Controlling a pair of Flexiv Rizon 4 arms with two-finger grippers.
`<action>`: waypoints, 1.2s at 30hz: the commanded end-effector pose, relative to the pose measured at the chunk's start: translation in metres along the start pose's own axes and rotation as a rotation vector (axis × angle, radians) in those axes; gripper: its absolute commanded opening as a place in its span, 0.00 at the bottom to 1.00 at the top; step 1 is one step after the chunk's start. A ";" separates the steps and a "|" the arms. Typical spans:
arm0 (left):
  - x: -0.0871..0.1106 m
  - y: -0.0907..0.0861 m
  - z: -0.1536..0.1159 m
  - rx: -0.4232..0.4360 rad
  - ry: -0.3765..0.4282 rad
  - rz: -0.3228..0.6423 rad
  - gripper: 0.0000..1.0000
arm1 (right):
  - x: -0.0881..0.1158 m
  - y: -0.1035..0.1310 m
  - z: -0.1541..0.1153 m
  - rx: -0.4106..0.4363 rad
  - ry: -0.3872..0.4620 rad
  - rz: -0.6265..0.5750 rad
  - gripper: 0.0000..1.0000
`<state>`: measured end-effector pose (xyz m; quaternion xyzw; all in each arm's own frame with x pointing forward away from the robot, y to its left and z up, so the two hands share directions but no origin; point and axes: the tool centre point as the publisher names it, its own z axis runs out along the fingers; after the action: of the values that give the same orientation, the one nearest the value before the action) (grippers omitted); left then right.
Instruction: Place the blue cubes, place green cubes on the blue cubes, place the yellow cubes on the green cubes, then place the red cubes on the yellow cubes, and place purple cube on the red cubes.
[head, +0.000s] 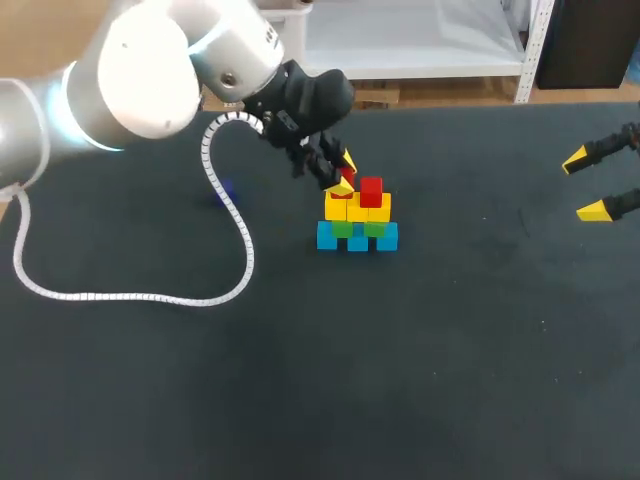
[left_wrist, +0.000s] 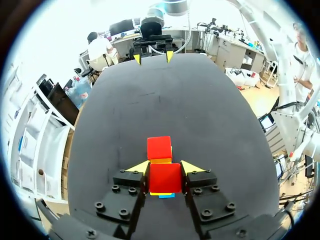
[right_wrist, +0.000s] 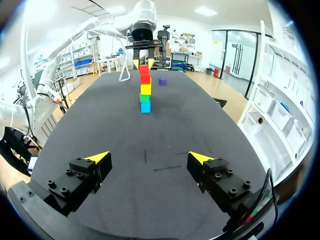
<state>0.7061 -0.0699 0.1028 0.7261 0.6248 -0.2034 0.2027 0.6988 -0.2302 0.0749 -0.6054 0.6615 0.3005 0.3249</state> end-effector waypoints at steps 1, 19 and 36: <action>-0.001 0.008 0.004 0.019 0.002 0.000 0.00 | 0.000 0.000 0.000 0.000 -0.001 -0.001 1.00; 0.005 0.011 0.009 0.029 -0.001 -0.013 0.00 | 0.000 0.000 0.000 0.000 -0.001 -0.001 1.00; 0.006 0.011 0.015 0.043 -0.006 -0.008 0.00 | 0.000 0.000 0.000 0.000 -0.001 -0.001 1.00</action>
<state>0.7134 -0.0739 0.0893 0.7262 0.6236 -0.2183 0.1900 0.6988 -0.2302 0.0749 -0.6054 0.6615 0.3005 0.3250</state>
